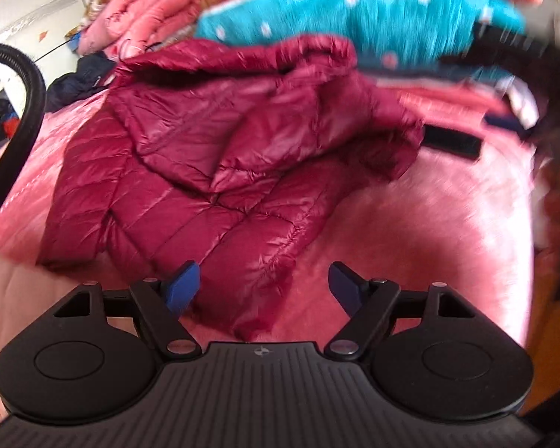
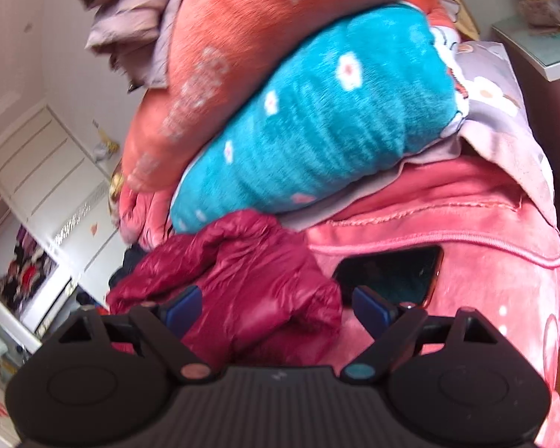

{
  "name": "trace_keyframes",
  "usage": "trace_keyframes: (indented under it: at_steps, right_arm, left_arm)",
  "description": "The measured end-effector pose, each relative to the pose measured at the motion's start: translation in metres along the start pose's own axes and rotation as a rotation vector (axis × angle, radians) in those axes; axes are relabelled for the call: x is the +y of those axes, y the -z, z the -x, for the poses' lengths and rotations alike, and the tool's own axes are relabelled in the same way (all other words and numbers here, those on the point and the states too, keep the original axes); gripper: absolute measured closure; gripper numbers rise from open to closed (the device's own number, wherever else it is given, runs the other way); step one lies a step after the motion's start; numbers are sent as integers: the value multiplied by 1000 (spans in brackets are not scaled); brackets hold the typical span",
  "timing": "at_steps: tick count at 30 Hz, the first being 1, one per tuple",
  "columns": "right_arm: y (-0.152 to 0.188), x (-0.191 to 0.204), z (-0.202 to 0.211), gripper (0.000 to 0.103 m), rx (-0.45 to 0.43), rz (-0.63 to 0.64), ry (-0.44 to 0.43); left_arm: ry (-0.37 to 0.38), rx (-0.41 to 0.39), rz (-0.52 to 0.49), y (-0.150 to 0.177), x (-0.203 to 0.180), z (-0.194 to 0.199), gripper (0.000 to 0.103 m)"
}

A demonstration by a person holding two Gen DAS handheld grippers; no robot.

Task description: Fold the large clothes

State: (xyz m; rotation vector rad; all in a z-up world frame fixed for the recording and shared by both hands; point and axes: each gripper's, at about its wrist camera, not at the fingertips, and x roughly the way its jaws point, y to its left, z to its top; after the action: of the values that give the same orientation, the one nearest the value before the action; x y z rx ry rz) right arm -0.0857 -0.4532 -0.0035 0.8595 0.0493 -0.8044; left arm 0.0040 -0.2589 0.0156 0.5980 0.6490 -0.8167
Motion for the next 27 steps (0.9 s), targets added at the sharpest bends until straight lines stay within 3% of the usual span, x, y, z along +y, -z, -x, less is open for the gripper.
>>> trace_keyframes:
  at_steps: [5,8,12,13,16,20,24,27]
  right_arm:
    - [-5,-3,-9,15,-27,-10,-8]
    - [-6,-4,-12,15,-43,-1,-12]
    - [-7,-6,-14,15,-56,-11,-11]
    - [-6,-6,-15,15,-57,-14,-13]
    - [0,-1,-18,15,-46,-6,-22]
    - [10,18,-16,15,-58,79,-70]
    - [16,32,-15,15,-75,154,-103]
    - [23,37,-23,15,-48,180,-100]
  left_arm:
    - [-54,46,-92,-10,-18,-54,14]
    - [-80,47,-136,-17,-26,-76,29]
    - [-73,25,-88,-32,-18,-90,62]
    - [-68,5,-54,-38,-14,-90,70]
    - [-66,-63,70,-66,17,-86,81]
    - [-101,-145,253,-115,76,-96,83]
    - [-267,-213,449,-169,169,-109,85]
    - [-425,-214,614,-187,253,-115,85]
